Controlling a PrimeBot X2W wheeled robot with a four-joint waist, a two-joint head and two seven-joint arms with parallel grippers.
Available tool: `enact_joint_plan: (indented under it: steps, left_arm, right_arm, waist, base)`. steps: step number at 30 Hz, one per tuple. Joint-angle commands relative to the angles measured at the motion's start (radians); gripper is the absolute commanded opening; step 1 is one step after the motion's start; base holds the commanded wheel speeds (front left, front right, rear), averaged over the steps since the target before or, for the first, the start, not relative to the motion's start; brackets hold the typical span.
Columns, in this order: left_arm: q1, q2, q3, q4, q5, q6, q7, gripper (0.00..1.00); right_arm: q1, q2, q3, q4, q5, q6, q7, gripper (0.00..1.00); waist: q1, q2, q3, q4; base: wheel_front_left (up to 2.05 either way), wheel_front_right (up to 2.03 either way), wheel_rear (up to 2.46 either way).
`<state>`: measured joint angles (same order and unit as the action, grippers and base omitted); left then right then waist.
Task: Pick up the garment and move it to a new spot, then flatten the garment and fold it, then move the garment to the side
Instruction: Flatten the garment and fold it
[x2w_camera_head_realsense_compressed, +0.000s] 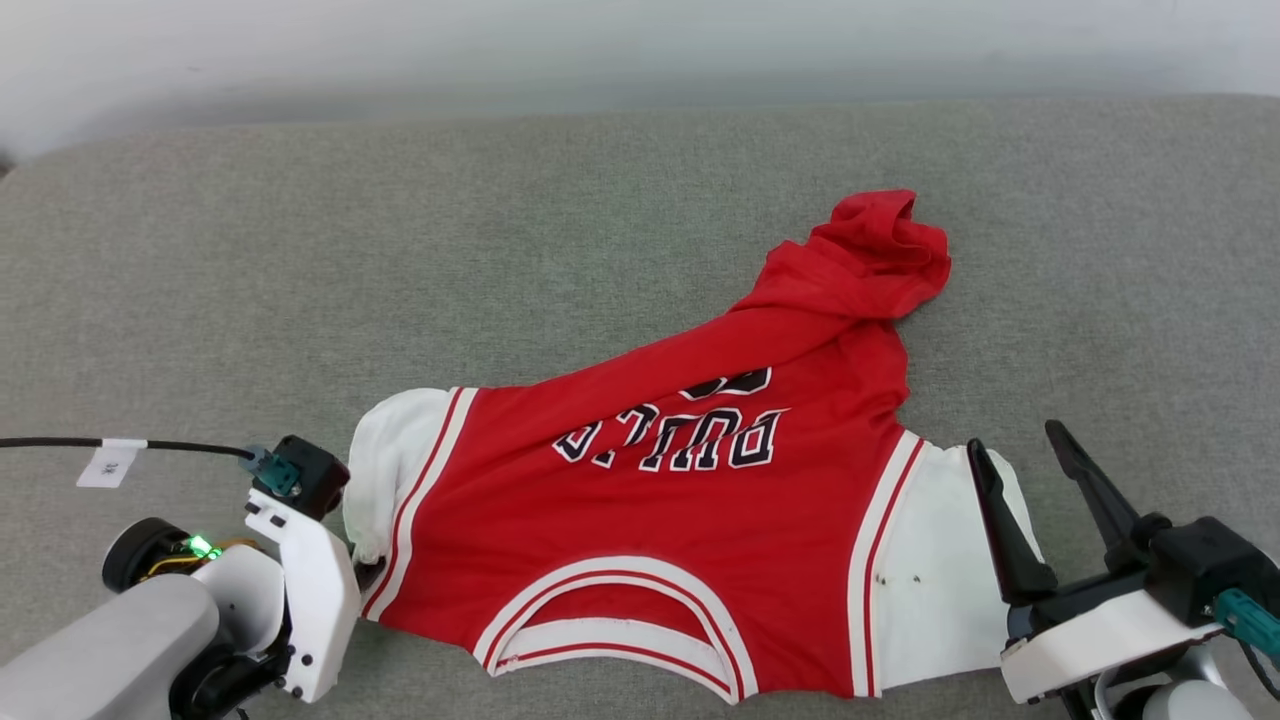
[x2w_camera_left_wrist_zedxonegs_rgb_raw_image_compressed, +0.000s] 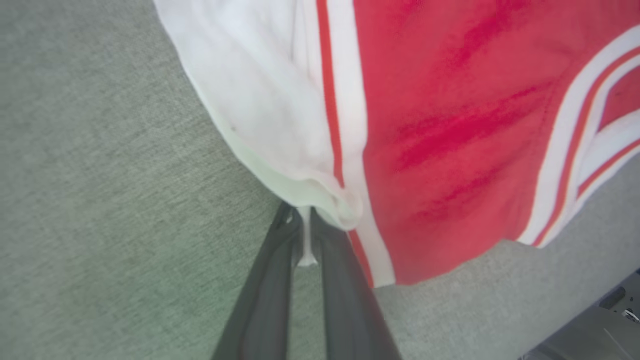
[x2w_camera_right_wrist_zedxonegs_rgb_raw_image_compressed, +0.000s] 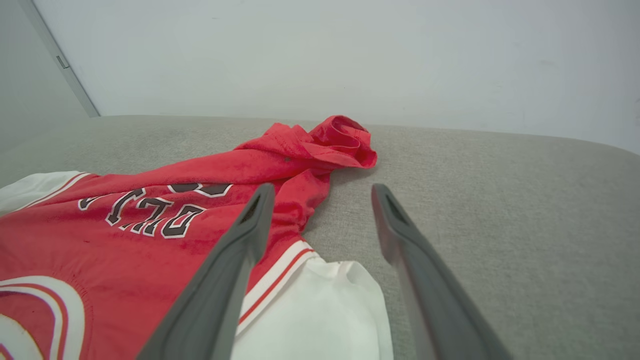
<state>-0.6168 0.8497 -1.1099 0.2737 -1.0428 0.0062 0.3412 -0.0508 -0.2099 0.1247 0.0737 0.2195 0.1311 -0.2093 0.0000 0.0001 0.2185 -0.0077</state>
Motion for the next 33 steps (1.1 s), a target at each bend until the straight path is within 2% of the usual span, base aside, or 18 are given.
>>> enact_joint_plan:
  steps: [1, 5, 12, 17, 23, 29, 33]
  left_arm:
    - [0.026, 0.010, 0.000, 0.032, 0.011, 0.012, -0.014, 1.00]
    - [-0.015, 0.041, 0.020, 0.002, 0.022, 0.007, -0.034, 1.00]
    - [-0.096, 0.166, 0.078, -0.168, 0.025, 0.038, 0.022, 1.00]
    - [-0.165, 0.200, 0.103, -0.216, 0.045, 0.042, 0.064, 1.00]
    - [-0.280, 0.149, 0.086, -0.170, 0.085, 0.007, 0.183, 1.00]
    - [-0.341, 0.083, 0.025, -0.069, 0.083, -0.055, 0.345, 1.00]
    - [-0.358, 0.052, -0.011, -0.006, 0.099, -0.078, 0.400, 1.00]
  right_arm:
    - [0.018, 0.003, 0.003, 0.005, 0.009, -0.001, 0.001, 1.00]
    - [0.040, 0.013, -0.001, 0.009, 0.015, -0.001, -0.003, 1.00]
    - [0.062, 0.030, -0.002, 0.006, 0.012, -0.001, -0.013, 1.00]
    - [0.048, 0.033, 0.007, 0.002, 0.006, -0.001, -0.020, 1.00]
    - [0.021, 0.032, 0.021, 0.000, 0.001, -0.001, -0.025, 1.00]
    - [-0.014, 0.029, 0.043, -0.001, -0.006, -0.001, -0.028, 1.00]
    - [-0.038, 0.033, 0.051, -0.004, -0.011, -0.001, -0.030, 1.00]
  waist:
    - [0.0000, -0.0001, -0.012, 0.006]
    - [0.0000, -0.0001, -0.043, 0.014]
    - [0.0000, -0.0001, -0.070, 0.014]
    - [0.0000, -0.0001, -0.059, -0.002]
    - [0.0000, -0.0001, -0.024, -0.032]
    - [0.0000, -0.0001, 0.024, -0.076]
    - [0.0000, -0.0001, 0.061, -0.103]
  base:
    - [0.00, 0.00, 0.00]
    - [0.00, 0.00, 0.00]
    - [0.00, 0.00, 0.00]
    - [0.00, 0.00, 0.00]
    - [0.00, 0.00, 0.00]
    - [0.00, 0.00, 0.00]
    - [0.00, 0.00, 0.00]
